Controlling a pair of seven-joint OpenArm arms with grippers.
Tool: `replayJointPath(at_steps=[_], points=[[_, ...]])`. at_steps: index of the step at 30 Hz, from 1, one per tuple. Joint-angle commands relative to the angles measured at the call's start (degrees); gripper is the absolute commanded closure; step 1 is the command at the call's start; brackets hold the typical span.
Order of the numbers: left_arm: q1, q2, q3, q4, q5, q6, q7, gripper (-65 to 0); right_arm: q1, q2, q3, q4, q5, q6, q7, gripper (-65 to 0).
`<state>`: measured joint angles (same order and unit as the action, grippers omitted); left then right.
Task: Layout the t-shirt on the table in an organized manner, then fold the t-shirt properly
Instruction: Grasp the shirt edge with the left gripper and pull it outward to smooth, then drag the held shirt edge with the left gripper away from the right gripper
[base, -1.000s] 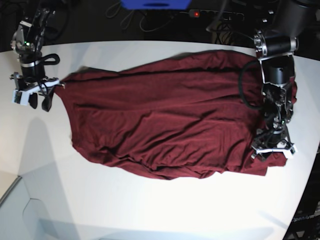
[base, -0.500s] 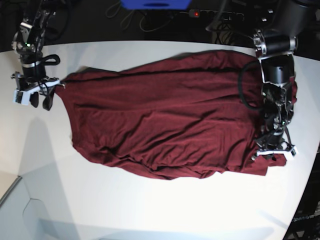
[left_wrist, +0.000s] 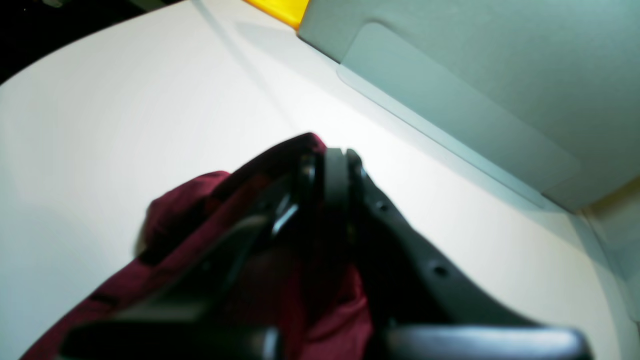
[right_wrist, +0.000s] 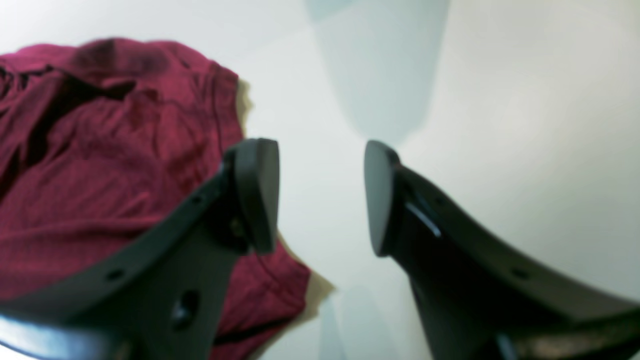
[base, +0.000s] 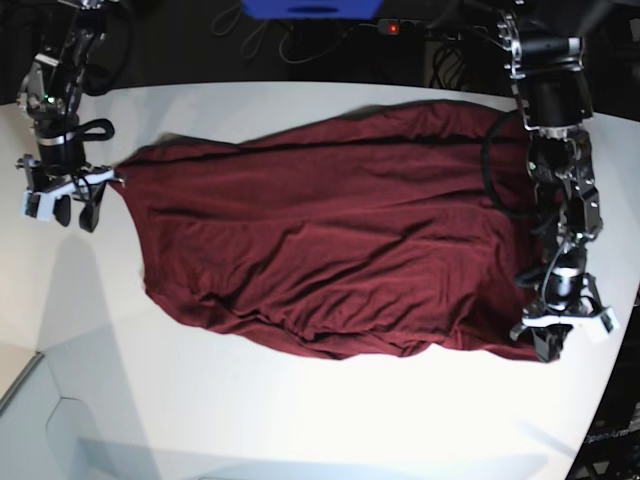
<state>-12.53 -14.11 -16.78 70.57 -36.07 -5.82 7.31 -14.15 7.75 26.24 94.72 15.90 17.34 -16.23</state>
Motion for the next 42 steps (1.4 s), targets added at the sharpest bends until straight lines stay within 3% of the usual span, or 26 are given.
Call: replayJointPath(at_steps=[1,12,19,27,32,42], points=[[-0.08,-0.62,-0.32,1.57,-0.19,-0.37,-1.29,-0.1,1.27,0.74,0.18,1.15,0.67,0.11,1.86,-28.1],[8.97,-0.62,-8.5,3.94,-0.19,-0.37,-1.29,-0.1,4.7,1.35,-2.99,1.41,0.67,0.11,1.86,-28.1],[10.82,-0.79,-11.31,2.18,-0.01,-0.46,-1.29,-0.1,7.87,4.96,-13.98,0.98,0.67,0.11,1.77,-28.2],[12.84,-0.97,-12.72,1.74,0.25,-0.64,-1.29,-0.1,11.3,3.46,-23.21,-5.44,0.67,0.11,1.86,-28.1],[11.79,-0.97,-12.46,2.27,0.34,-0.64,-1.29,-0.1,11.56,2.14,-24.44,-8.87,0.67,0.11,2.21,-28.1],[-1.93,-1.14,-10.61,-5.03,0.43,-0.64,-1.2,-0.1,10.94,1.97,-26.2,-16.34,0.67,0.11,2.38,-28.0]])
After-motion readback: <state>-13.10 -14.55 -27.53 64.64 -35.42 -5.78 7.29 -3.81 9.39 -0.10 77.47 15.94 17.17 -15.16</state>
